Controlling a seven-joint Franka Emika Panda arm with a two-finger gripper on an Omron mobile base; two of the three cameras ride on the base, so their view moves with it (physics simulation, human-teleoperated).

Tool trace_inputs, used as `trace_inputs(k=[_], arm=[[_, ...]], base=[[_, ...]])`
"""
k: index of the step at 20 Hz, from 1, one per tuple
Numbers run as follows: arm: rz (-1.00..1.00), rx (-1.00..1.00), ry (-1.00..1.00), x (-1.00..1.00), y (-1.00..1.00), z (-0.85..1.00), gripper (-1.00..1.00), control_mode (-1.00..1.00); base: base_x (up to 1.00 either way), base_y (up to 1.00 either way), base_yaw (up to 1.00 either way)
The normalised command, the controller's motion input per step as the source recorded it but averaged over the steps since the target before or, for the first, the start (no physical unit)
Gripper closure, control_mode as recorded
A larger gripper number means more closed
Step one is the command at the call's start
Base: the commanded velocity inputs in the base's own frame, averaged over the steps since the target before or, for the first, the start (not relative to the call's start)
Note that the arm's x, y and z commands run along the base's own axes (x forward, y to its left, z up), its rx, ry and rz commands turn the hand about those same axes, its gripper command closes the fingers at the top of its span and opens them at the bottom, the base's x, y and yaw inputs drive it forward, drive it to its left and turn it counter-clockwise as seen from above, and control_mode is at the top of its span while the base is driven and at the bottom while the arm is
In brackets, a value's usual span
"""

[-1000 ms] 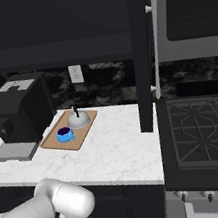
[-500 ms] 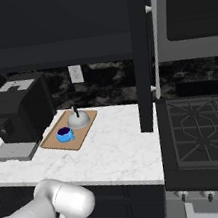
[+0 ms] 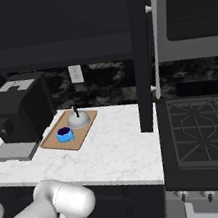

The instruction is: Pick the kettle from the counter and place it on the tray. Then pick the mug from the cabinet and place it on the tray. Then close the cabinet doors.

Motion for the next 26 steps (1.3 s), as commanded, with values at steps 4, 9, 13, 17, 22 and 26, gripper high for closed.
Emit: trace_inputs(k=[4, 9, 13, 17, 22, 26], arm=[[-0.08, 0.0, -0.04, 0.43, -0.62, 0.0, -1.0, -1.0], [-0.06, 0.0, -0.04, 0.45, -0.62, 0.0, -1.0, -1.0], [-0.05, 0.0, -0.02, 0.52, -0.54, 0.0, -1.0, -1.0], [-0.04, 0.0, 0.0, 0.63, -0.47, 0.0, -1.0, -1.0], [-0.02, 0.0, 0.0, 0.71, -0.51, 0.0, -1.0, -1.0], [0.0, 0.04, 0.0, 0.85, -0.43, 0.0, -1.0, -1.0]], base=[[0.0, 0.0, 0.0], [0.0, 0.0, 0.0], [0.0, 0.0, 0.0], [0.0, 0.0, 0.0], [0.0, 0.0, 0.0], [0.0, 0.0, 0.0]])
